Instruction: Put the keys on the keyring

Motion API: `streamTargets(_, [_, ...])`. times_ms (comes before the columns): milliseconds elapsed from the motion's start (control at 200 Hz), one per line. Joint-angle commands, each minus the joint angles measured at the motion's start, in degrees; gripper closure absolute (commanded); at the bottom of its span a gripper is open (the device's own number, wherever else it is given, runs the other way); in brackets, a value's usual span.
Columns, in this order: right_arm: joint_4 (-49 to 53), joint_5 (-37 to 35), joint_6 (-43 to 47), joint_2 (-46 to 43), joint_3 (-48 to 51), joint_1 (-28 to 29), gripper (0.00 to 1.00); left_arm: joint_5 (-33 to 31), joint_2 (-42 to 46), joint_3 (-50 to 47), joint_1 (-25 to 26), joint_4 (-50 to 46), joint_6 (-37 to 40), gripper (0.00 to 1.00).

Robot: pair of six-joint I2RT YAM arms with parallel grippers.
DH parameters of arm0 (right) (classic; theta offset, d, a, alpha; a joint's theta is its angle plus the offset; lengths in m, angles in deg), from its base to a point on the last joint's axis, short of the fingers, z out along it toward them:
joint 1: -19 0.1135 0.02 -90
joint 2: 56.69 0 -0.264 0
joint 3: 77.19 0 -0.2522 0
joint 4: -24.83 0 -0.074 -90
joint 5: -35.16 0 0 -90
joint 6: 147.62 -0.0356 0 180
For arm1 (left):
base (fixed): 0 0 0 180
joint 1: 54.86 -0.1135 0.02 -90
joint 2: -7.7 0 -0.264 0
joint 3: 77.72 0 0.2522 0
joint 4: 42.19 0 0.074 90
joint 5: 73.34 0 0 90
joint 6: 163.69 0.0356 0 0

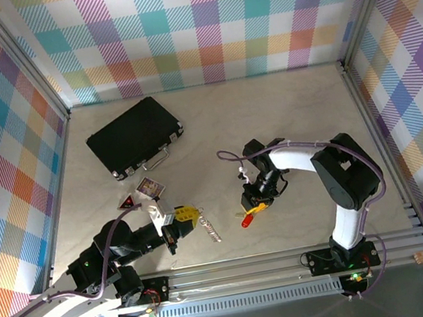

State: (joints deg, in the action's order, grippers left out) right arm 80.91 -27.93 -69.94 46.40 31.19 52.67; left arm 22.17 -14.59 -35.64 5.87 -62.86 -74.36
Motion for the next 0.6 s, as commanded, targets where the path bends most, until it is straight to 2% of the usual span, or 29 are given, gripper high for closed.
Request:
streamTargets(0, [1.29,1.81,1.93,0.70,0.12,-0.45,0.69,1.07,0.18,-0.64,0.44,3.35,-0.61,1.00])
streamTargets(595, [1.88,2.72,3.05,0.74,-0.12,-0.45,0.85,0.99,0.01,-0.54,0.44,3.29,-0.70,1.00])
